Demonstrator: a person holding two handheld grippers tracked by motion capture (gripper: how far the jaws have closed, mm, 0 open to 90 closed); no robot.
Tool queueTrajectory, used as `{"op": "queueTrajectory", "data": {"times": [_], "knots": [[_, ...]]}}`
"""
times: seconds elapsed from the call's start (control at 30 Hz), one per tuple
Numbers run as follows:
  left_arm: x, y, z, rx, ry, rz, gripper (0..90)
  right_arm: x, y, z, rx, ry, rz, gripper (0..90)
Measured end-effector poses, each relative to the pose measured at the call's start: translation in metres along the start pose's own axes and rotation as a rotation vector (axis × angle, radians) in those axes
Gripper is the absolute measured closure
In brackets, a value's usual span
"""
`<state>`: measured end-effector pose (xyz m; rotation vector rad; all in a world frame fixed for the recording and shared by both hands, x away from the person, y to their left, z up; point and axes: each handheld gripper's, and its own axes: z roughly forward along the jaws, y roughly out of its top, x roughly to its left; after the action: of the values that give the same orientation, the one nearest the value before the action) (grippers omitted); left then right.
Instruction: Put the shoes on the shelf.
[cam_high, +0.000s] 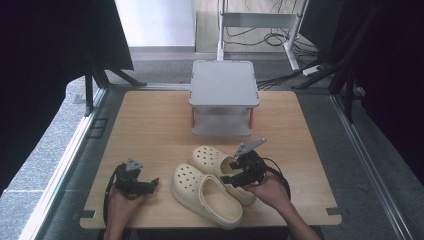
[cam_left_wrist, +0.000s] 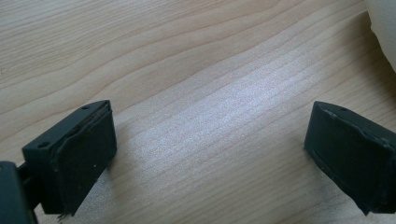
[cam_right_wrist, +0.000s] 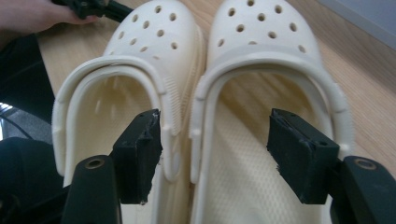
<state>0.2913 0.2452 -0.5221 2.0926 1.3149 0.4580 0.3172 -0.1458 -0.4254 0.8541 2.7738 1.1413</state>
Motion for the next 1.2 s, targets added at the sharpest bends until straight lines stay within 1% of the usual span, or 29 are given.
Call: {"op": "queueTrajectory", "data": {"times": [0.07, 0.1, 0.13, 0.2, 0.23, 0.33, 0.37, 0.4, 0.43, 0.5, 0.53, 0.6, 0.63, 0.7, 0.73, 0.77, 0.8, 0.83, 0.87, 0.93, 0.97, 1.0, 1.03, 1.07, 1.17, 1.2], "knots": [[0.000, 0.000, 0.000, 0.001, -0.001, 0.000, 2.1, 0.004, -0.001, 0.002, 0.001, 0.007, -0.017, 32.2], [0.000, 0.000, 0.000, 0.000, -0.001, 0.000, 2.2, 0.007, -0.001, 0.006, 0.012, 0.011, -0.033, 31.4], [0.000, 0.000, 0.000, 0.000, -0.001, 0.000, 2.2, 0.007, -0.001, 0.006, 0.012, 0.011, -0.033, 31.4], [0.000, 0.000, 0.000, 0.000, -0.002, 0.000, 2.3, 0.009, 0.000, 0.015, 0.032, 0.009, -0.047, 31.4], [0.000, 0.000, 0.000, 0.000, -0.001, 0.000, 2.3, 0.009, 0.000, 0.015, 0.032, 0.009, -0.047, 31.4], [0.000, 0.000, 0.000, -0.002, -0.002, -0.001, 2.3, 0.011, 0.001, 0.025, 0.047, 0.001, -0.055, 30.3], [0.000, 0.000, 0.000, -0.001, -0.002, -0.001, 2.3, 0.012, 0.002, 0.028, 0.046, -0.011, -0.053, 30.7], [0.000, 0.000, 0.000, -0.002, -0.002, -0.001, 2.3, 0.014, 0.003, 0.034, 0.056, -0.002, -0.069, 31.6], [0.000, 0.000, 0.000, -0.002, -0.002, -0.001, 2.3, 0.014, 0.003, 0.034, 0.056, -0.002, -0.069, 31.6], [0.000, 0.000, 0.000, -0.001, -0.002, 0.000, 2.3, 0.016, 0.005, 0.040, 0.071, -0.021, -0.082, 33.4], [0.000, 0.000, 0.000, -0.001, -0.001, 0.000, 2.3, 0.017, 0.007, 0.045, 0.074, -0.032, -0.094, 36.9], [0.000, 0.000, 0.000, -0.001, -0.001, 0.000, 2.3, 0.018, 0.009, 0.051, 0.084, -0.033, -0.092, 38.2], [0.000, 0.000, 0.000, -0.001, -0.002, 0.000, 2.3, 0.018, 0.009, 0.051, 0.084, -0.033, -0.092, 38.2], [0.000, 0.000, 0.000, -0.001, -0.001, 0.000, 2.3, 0.020, 0.010, 0.056, 0.087, -0.051, -0.086, 42.9], [0.000, 0.000, 0.000, -0.001, -0.002, 0.000, 2.3, 0.021, 0.010, 0.058, 0.088, -0.055, -0.082, 46.5], [0.000, 0.000, 0.000, -0.001, -0.002, 0.000, 2.3, 0.021, 0.011, 0.061, 0.098, -0.073, -0.080, 51.7], [0.000, 0.000, 0.000, -0.001, -0.002, 0.000, 2.3, 0.021, 0.011, 0.061, 0.098, -0.073, -0.080, 51.7], [0.000, 0.000, 0.000, -0.001, -0.001, 0.000, 2.3, 0.021, 0.011, 0.062, 0.094, -0.081, -0.077, 56.1], [0.000, 0.000, 0.000, -0.001, -0.001, 0.000, 2.3, 0.021, 0.011, 0.062, 0.094, -0.081, -0.077, 56.1], [0.000, 0.000, 0.000, -0.001, -0.002, 0.000, 2.3, 0.022, 0.010, 0.061, 0.094, -0.085, -0.071, 61.9], [0.000, 0.000, 0.000, -0.001, -0.002, 0.000, 2.3, 0.021, 0.011, 0.060, 0.099, -0.085, -0.049, 63.6], [0.000, 0.000, 0.000, -0.001, -0.002, 0.000, 2.3, 0.021, 0.011, 0.060, 0.099, -0.085, -0.049, 63.6], [0.000, 0.000, 0.000, -0.002, -0.002, -0.001, 2.3, 0.021, 0.012, 0.060, 0.107, -0.081, -0.031, 64.1], [0.000, 0.000, 0.000, -0.002, -0.003, -0.002, 2.3, 0.021, 0.013, 0.060, 0.113, -0.081, -0.029, 64.2], [0.000, 0.000, 0.000, 0.000, -0.003, 0.000, 2.3, 0.022, 0.014, 0.060, 0.117, -0.089, -0.024, 64.4], [0.000, 0.000, 0.000, 0.000, -0.003, 0.000, 2.3, 0.021, 0.013, 0.060, 0.113, -0.091, -0.013, 64.5]]}}
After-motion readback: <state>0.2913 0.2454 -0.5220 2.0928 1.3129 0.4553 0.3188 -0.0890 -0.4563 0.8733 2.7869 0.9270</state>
